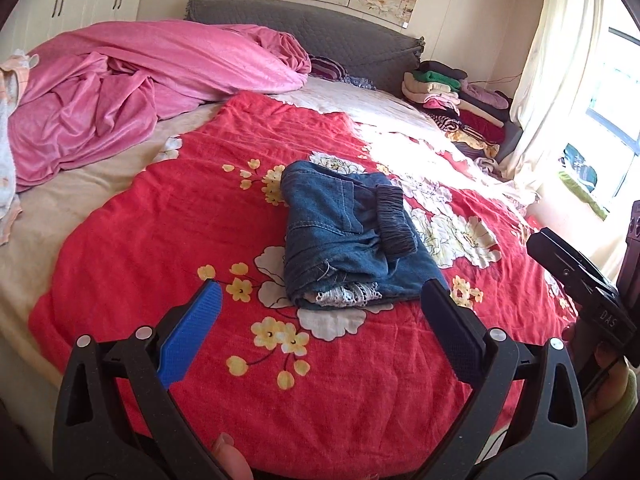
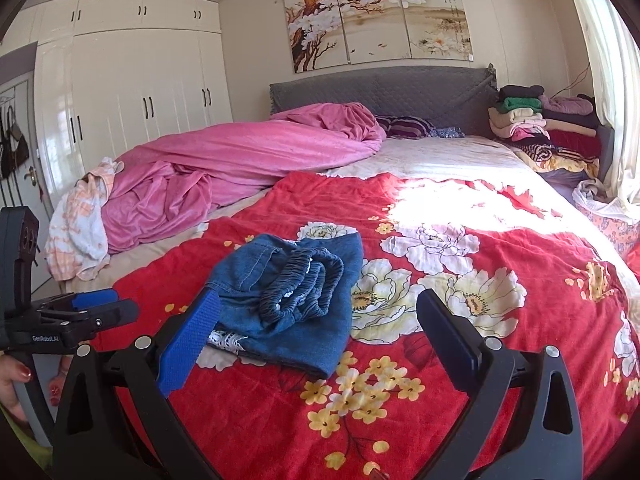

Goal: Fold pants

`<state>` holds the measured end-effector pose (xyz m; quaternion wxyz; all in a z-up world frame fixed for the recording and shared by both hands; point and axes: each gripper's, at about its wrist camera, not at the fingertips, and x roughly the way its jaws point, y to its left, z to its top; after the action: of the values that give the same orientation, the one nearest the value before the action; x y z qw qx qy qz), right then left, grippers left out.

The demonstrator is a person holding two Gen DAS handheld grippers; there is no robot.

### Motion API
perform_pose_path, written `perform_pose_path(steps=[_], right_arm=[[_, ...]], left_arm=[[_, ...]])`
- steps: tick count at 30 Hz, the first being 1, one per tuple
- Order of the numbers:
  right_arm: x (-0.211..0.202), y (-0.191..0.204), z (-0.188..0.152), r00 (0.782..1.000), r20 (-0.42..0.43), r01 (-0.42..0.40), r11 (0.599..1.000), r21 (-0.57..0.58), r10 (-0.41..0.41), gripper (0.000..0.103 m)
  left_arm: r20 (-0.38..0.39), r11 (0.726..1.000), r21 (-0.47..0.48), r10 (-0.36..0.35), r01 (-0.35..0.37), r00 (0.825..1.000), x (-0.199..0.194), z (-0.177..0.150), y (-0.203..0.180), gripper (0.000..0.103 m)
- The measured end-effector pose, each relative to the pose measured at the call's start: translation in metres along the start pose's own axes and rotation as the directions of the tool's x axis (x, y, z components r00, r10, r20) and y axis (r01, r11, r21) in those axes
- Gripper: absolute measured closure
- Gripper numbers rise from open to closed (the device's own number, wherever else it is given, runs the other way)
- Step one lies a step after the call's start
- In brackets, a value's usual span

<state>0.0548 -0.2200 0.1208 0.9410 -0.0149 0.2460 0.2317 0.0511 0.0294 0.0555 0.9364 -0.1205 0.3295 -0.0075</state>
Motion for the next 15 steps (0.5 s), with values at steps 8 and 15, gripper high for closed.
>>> perform_pose_path(steps=[8,15], right_arm=[[-0.02,0.006,-0.009,1.0,0.018,-0.003,1.0,-0.029,0.003,0.005],[-0.028,0.011,-0.023,1.0,-0.002,-0.019,0.999,-0.028,0.019,0.005]], left_arm=[[0.0,1.0,0.009,0.013,-0.013,1.0,-0.012,-0.018,-0.007,0.01],[-0.02,0.999,0.009,0.034,-0.033,0.999,-0.013,-0.031,-0.008,0.01]])
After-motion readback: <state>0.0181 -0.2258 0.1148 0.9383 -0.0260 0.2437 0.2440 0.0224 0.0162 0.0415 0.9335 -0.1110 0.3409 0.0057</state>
